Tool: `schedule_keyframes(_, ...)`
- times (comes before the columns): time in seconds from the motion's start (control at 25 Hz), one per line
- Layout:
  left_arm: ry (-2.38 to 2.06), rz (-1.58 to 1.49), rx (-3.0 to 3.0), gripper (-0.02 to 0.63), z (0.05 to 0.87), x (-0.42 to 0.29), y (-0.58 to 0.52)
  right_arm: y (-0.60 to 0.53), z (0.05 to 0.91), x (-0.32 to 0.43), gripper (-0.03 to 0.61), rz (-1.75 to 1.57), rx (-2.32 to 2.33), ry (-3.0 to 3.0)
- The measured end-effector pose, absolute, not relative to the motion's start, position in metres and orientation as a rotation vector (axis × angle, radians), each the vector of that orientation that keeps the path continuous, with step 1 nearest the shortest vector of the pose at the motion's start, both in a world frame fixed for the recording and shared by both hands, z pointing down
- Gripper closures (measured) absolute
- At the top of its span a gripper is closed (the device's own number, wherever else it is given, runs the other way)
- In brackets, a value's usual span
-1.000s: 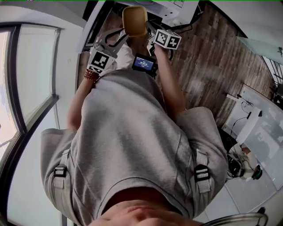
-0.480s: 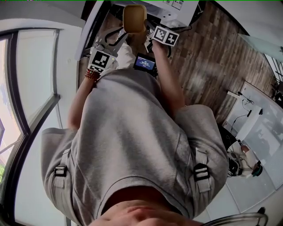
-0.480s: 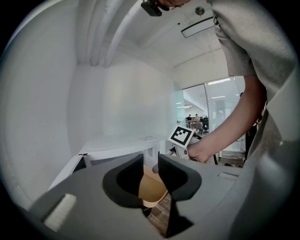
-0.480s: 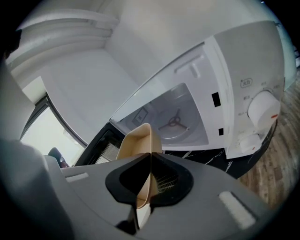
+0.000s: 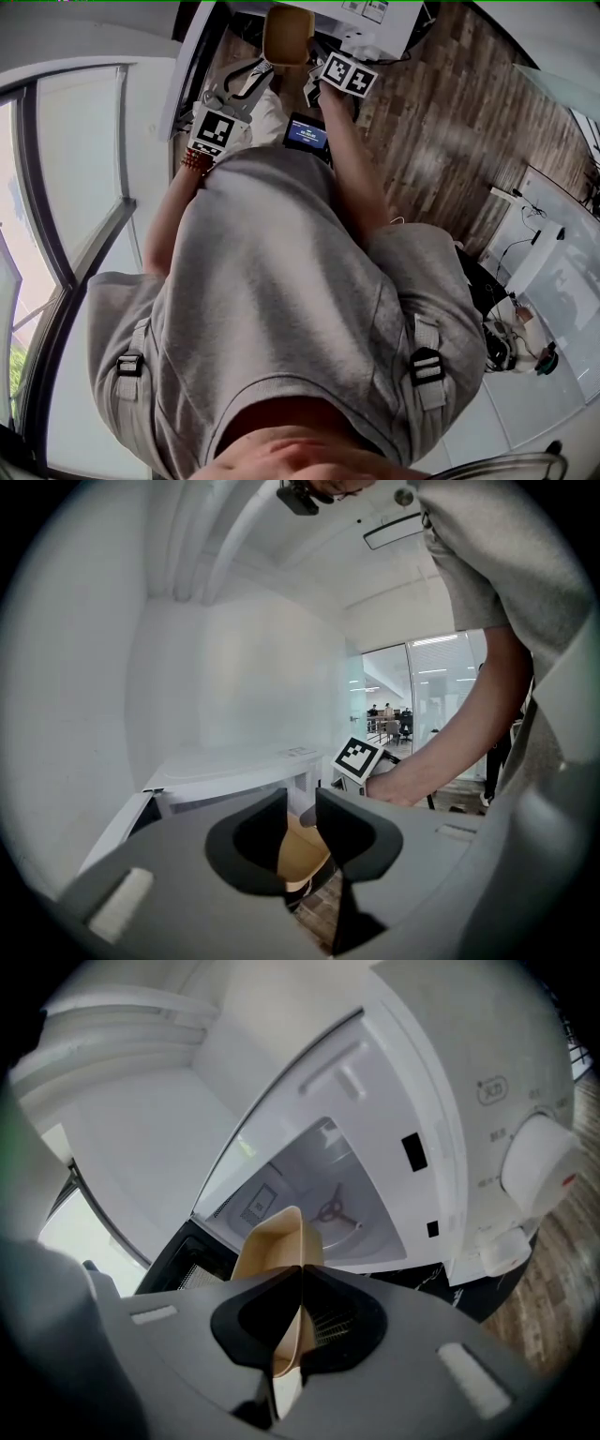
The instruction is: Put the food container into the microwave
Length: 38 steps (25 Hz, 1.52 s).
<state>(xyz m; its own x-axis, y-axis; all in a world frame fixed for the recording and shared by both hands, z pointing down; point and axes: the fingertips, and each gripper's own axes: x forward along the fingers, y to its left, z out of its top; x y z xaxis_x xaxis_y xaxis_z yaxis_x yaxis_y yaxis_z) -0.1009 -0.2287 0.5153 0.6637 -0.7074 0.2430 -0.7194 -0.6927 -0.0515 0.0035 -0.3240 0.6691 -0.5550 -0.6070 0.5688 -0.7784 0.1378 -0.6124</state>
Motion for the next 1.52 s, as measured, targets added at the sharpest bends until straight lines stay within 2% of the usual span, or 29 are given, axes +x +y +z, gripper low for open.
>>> schedule_keyframes(1.52,-1.044,0.472,2.783,0.518,0.549,-0.091,-0.287,-0.394,0.687,-0.006,0.554,1.526,1.657,-2.208)
